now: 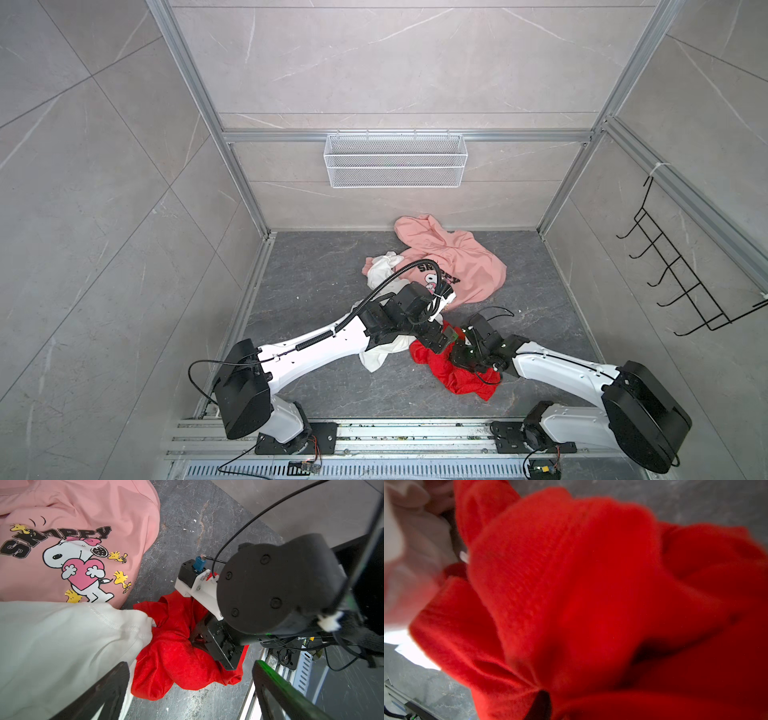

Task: Pick out a specific cloth from the pile
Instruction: 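Lay the red garment on the floor nearer the robot with both grippers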

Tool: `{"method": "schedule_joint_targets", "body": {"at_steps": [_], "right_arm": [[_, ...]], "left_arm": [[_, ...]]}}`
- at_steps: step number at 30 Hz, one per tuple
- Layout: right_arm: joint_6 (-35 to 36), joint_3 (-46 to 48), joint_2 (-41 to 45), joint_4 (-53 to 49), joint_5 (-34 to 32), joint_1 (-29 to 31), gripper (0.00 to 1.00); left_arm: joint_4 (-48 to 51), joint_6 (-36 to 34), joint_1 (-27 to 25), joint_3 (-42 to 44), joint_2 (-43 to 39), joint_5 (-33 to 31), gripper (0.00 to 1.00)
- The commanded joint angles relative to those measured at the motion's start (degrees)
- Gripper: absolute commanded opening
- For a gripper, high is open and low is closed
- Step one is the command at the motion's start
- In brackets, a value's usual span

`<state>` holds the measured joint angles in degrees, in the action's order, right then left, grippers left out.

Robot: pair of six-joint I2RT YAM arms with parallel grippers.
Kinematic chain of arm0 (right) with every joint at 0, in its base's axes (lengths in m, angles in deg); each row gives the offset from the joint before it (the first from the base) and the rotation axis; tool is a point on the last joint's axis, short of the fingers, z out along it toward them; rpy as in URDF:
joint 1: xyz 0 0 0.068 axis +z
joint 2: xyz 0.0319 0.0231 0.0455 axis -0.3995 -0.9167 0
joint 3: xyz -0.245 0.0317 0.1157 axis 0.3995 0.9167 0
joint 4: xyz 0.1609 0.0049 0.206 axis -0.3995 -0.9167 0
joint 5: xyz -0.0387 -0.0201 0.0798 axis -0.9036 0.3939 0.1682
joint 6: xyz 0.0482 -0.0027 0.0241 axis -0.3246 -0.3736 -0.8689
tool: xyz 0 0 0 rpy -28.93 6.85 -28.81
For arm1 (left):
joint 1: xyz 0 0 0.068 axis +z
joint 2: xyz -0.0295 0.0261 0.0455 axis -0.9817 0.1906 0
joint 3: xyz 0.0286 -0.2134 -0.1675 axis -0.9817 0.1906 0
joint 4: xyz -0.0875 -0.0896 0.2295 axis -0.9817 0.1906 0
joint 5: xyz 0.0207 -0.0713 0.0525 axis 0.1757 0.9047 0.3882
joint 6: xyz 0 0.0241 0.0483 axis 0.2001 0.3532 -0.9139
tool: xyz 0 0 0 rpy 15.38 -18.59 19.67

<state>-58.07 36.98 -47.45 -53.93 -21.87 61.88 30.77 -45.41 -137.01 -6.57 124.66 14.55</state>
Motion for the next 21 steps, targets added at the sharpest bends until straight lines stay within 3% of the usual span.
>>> {"method": "schedule_joint_targets", "body": {"at_steps": [1, 6, 16, 21], "right_arm": [[-3.42, 1.9, -1.97, -2.15, -2.6, 2.42, 0.25], [-5.4, 2.34, -0.28, -3.35, -2.86, 5.1, 0.26], [-5.13, 1.71, 9.72, -15.37, -7.21, 9.1, 0.3], [-1.78, -2.8, 7.89, -17.21, -9.91, 9.07, 0.35]], "left_arm": [[-3.19, 1.87, 1.16, 1.5, -3.29, -1.41, 0.95], [-4.62, 3.19, 2.33, 4.92, -5.47, -2.54, 0.95], [-7.52, 5.77, 6.15, 11.16, -8.89, -3.52, 0.95], [-8.18, 6.04, 6.23, 11.02, -8.22, -3.05, 0.94]]}}
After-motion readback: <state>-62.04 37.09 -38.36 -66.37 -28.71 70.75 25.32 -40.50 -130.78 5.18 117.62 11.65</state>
